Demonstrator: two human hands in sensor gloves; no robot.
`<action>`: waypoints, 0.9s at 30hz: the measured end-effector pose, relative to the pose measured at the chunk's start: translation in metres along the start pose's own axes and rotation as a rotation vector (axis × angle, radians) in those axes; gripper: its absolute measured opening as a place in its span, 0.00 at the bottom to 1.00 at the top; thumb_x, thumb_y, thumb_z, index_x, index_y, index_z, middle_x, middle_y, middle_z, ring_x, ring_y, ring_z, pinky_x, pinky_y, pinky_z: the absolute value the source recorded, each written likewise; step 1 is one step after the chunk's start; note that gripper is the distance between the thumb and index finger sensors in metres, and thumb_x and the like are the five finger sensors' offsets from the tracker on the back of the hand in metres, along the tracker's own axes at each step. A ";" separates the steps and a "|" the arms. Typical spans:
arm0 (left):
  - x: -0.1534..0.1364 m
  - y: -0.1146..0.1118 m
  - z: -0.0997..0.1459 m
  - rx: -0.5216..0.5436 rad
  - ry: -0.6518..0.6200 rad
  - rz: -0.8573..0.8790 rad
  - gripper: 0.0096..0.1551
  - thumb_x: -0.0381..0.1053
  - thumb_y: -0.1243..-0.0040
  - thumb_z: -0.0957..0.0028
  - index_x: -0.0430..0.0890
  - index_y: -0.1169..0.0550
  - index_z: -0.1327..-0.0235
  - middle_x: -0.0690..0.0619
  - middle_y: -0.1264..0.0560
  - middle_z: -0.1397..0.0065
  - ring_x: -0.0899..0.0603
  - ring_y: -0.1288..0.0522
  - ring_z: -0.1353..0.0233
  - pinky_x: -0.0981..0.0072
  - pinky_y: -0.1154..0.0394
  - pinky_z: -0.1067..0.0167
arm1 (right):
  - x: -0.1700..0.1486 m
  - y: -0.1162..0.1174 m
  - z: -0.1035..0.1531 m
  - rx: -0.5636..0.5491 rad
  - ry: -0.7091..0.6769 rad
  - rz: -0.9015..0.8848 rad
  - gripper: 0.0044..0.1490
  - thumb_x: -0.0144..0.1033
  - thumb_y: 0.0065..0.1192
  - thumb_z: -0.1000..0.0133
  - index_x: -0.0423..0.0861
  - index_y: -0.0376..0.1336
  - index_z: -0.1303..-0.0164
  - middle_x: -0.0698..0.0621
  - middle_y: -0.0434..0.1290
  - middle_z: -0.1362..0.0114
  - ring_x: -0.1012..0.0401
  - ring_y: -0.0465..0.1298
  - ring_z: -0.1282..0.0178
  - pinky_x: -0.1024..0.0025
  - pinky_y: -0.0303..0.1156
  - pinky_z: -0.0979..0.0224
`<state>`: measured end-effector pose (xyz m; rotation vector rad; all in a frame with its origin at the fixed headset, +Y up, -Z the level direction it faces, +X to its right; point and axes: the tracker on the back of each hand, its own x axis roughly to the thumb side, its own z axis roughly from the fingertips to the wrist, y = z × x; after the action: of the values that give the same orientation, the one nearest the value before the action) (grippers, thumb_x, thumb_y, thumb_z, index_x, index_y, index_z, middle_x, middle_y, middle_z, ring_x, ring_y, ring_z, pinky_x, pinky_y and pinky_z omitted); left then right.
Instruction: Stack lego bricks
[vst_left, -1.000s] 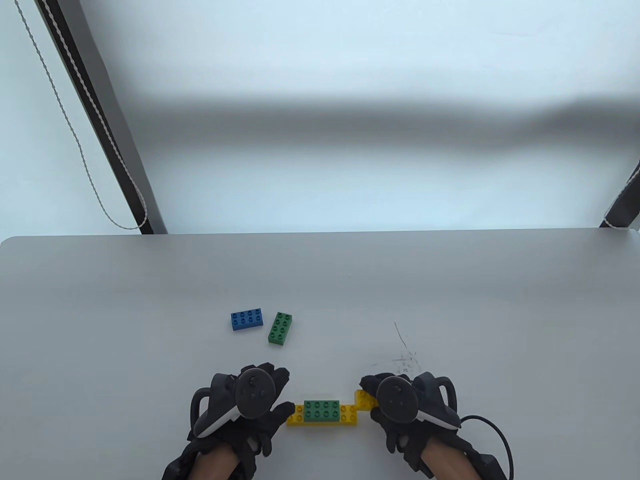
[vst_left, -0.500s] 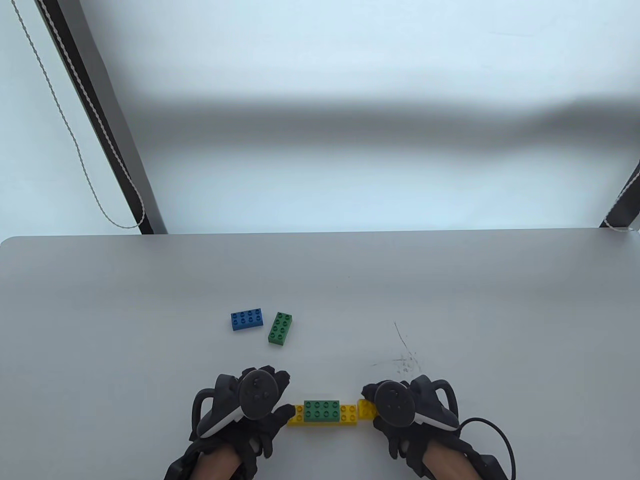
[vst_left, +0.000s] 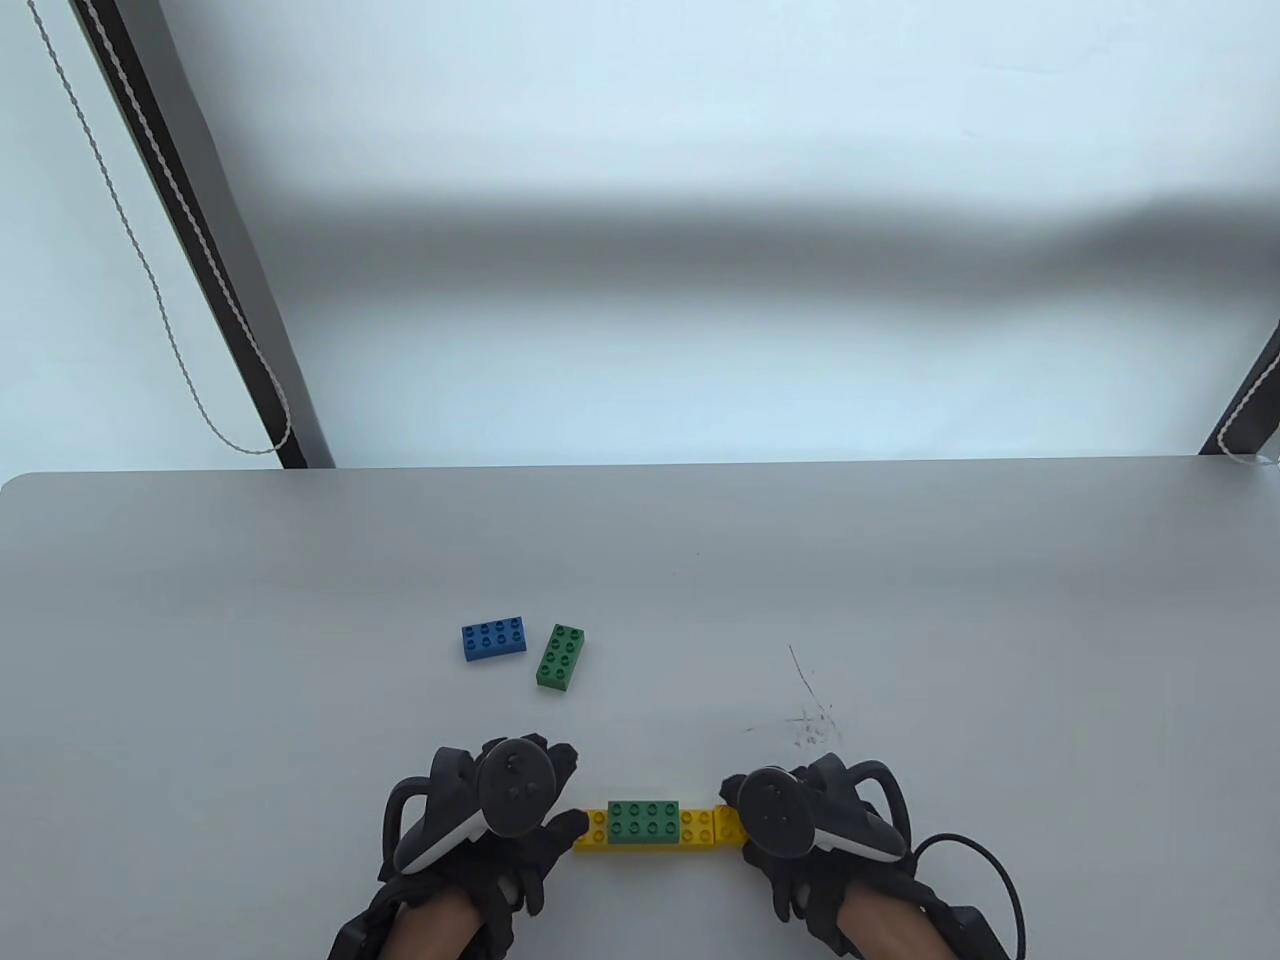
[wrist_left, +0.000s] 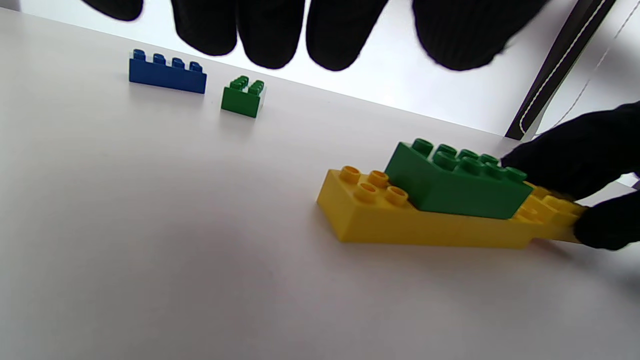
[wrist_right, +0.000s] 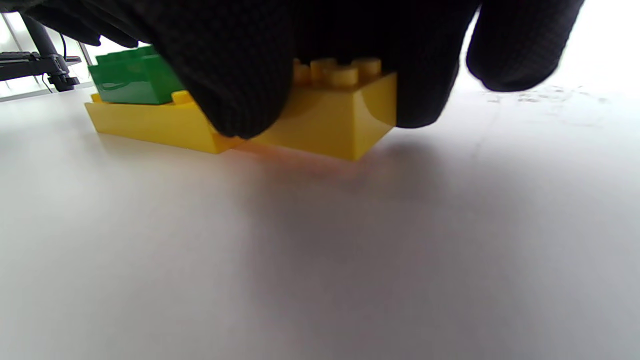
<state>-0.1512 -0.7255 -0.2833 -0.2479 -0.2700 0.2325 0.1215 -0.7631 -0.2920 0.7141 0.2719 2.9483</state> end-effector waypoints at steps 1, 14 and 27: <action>0.000 0.000 0.000 -0.001 0.001 0.000 0.42 0.66 0.44 0.56 0.53 0.33 0.26 0.45 0.38 0.17 0.34 0.42 0.19 0.29 0.44 0.28 | 0.000 0.001 0.000 0.002 0.000 0.002 0.42 0.39 0.77 0.61 0.44 0.63 0.36 0.44 0.74 0.33 0.44 0.78 0.38 0.41 0.74 0.37; 0.000 -0.001 -0.001 -0.006 0.001 -0.005 0.43 0.66 0.44 0.56 0.53 0.33 0.26 0.45 0.38 0.17 0.34 0.42 0.19 0.29 0.44 0.28 | 0.004 0.003 -0.001 0.010 -0.008 0.041 0.42 0.39 0.77 0.61 0.44 0.63 0.36 0.44 0.74 0.33 0.44 0.78 0.38 0.42 0.74 0.37; 0.001 -0.003 -0.002 -0.012 0.002 -0.011 0.42 0.66 0.44 0.56 0.53 0.33 0.27 0.45 0.38 0.17 0.34 0.42 0.19 0.29 0.44 0.28 | 0.007 0.003 -0.001 0.015 -0.009 0.062 0.42 0.39 0.76 0.60 0.44 0.63 0.35 0.43 0.73 0.33 0.44 0.77 0.38 0.41 0.74 0.37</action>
<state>-0.1493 -0.7288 -0.2842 -0.2587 -0.2708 0.2197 0.1142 -0.7655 -0.2891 0.7516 0.2769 3.0037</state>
